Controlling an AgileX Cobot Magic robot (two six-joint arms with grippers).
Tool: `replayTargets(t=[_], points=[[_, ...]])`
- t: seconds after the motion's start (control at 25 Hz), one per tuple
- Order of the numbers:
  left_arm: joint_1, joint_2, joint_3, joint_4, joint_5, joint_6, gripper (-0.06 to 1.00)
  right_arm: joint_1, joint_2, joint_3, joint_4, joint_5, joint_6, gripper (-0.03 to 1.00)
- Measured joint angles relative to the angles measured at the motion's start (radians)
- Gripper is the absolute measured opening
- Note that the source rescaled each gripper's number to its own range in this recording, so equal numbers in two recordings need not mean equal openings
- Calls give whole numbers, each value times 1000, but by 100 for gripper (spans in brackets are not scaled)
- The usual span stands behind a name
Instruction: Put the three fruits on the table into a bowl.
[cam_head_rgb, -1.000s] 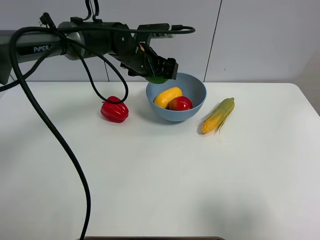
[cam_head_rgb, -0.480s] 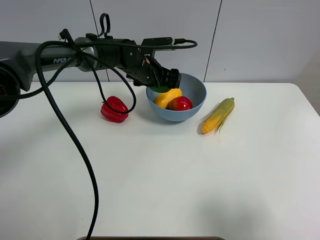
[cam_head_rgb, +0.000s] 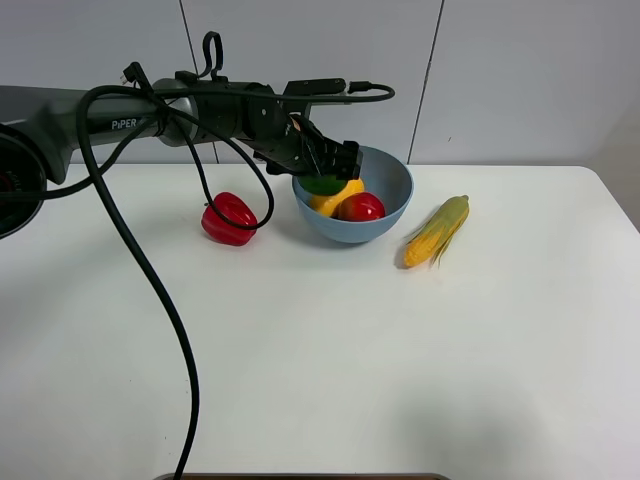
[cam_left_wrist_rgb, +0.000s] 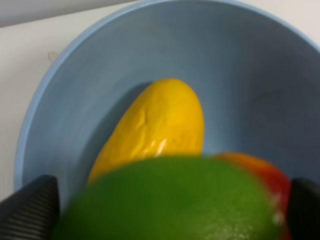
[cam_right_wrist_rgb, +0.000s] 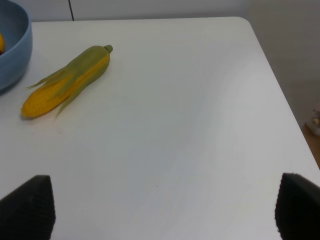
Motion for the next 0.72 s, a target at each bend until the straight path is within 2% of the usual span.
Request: replayTargets(t=[0.04,0.08,0.12,0.2,0.32,0.44,0.72], points=[[0,0,0,0,0,1,74,0,0,0,0,0,0,69],[0,0,0,0,0,1,86,0,0,0,0,0,0,69],[-1,0,0,0,0,1,93,0,0,0,0,0,0,69],[-2,0,0,0,0,1,99,0,0,0,0,0,0,69],[-3,-8,0,0,15,4,99,0,0,0,0,0,0,69],[-3,-38,0,11,74,4,99,0,0,0,0,0,0,69],[19,-170,-1,117,333,4,99,0,0,0,0,0,0,69]])
